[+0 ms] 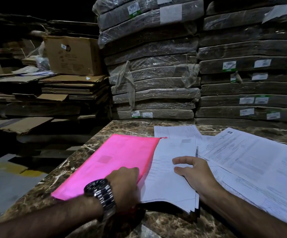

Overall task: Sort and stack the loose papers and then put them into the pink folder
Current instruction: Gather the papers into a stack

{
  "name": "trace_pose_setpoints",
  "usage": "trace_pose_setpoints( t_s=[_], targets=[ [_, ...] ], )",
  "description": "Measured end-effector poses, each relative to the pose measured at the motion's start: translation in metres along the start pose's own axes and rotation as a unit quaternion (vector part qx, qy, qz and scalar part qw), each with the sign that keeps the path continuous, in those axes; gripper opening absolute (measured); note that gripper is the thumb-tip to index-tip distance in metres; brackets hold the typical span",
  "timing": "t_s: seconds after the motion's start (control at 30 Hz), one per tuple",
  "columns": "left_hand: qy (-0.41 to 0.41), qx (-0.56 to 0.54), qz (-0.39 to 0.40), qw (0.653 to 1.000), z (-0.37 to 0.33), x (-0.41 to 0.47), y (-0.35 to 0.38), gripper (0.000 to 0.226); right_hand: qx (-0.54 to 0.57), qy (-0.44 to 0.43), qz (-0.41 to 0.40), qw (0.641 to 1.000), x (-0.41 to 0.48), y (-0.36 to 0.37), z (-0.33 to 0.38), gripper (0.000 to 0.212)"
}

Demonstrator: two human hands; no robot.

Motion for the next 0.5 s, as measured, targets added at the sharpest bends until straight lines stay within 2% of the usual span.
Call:
trace_pose_setpoints(
  t_s=[0.1,0.2,0.27,0.37,0.5],
  targets=[
    [-0.041,0.059,0.064,0.995,-0.011,0.021,-0.005,0.027,0.000,0.003,0.002,1.000,0.000,0.004,-0.001,0.019],
    [-0.055,0.040,0.109,0.992,-0.020,0.033,-0.013,0.024,-0.006,0.000,0.005,1.000,0.001,0.007,-0.003,0.019],
    [-0.047,0.023,0.091,0.994,-0.021,0.034,-0.013,0.021,-0.018,-0.002,0.007,1.000,0.003,0.009,-0.004,0.018],
    [-0.027,0.017,0.015,0.999,-0.018,0.035,-0.013,0.020,-0.027,-0.011,0.010,1.000,0.004,0.018,-0.003,0.017],
    [-0.009,-0.015,-0.009,1.000,-0.016,0.036,-0.013,0.025,-0.058,-0.014,0.021,0.998,0.004,0.045,0.000,0.014]
  ],
)
Point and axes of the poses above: each hand's wrist, its own x-axis towards the middle knuckle, its own y-axis out of the palm, z = x × y, the point moved 2 cm from there along x, towards the middle knuckle, and after that the axes turned 4 degrees about x, right-handed, at the moved point
